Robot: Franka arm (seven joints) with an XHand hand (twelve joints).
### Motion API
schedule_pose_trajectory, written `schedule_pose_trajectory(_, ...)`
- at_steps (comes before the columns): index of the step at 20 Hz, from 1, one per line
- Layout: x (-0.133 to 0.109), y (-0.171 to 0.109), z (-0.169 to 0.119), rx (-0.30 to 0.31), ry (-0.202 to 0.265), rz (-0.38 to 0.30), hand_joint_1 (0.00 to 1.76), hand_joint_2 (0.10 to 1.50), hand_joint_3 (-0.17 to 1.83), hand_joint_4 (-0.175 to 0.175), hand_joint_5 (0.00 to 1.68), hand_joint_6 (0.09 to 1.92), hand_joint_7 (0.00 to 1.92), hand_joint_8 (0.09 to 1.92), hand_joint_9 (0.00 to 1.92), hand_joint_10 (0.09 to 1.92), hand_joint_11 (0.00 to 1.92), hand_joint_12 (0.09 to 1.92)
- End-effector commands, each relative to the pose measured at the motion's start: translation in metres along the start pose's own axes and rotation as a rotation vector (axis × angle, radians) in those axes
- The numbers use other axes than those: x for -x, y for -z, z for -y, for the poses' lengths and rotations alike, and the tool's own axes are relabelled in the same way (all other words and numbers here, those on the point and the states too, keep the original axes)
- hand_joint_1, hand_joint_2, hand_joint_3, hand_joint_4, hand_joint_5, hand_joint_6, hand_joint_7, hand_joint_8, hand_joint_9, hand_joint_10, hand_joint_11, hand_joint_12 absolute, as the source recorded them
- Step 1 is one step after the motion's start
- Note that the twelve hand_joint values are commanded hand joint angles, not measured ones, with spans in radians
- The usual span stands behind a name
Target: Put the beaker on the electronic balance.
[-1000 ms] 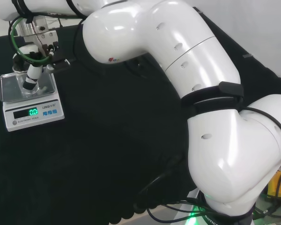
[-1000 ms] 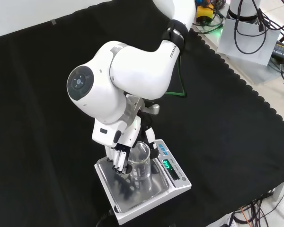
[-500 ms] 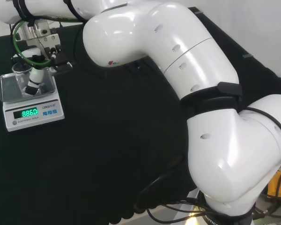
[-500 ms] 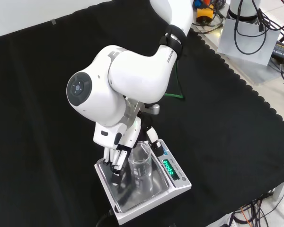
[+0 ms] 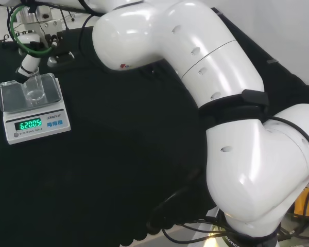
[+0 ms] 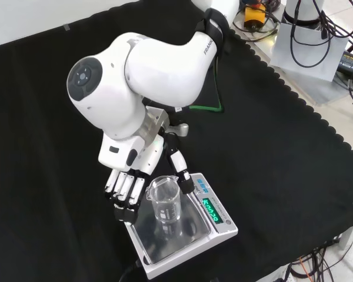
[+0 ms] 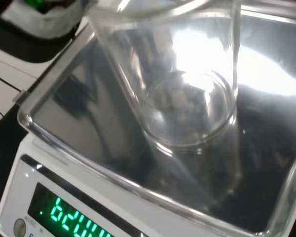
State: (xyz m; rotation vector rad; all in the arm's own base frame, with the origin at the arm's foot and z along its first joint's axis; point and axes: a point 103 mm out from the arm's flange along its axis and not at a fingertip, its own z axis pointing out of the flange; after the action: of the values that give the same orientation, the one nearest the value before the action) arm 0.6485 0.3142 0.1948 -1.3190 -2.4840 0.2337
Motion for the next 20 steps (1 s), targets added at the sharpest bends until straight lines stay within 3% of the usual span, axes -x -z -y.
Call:
schedule_pose_trajectory(1,0.004,-0.014,0.031,-0.025,0.012,-0.024,0.73,0.63,0.17,0.121,0.00,0.09,0.00,0.55,0.13,0.93,0.00,1.58)
schedule_pose_trajectory(20,0.000,0.017,0.088,0.013,-0.033,0.012,0.73,0.65,0.16,0.123,0.00,0.09,0.00,0.54,0.13,0.93,0.00,1.57)
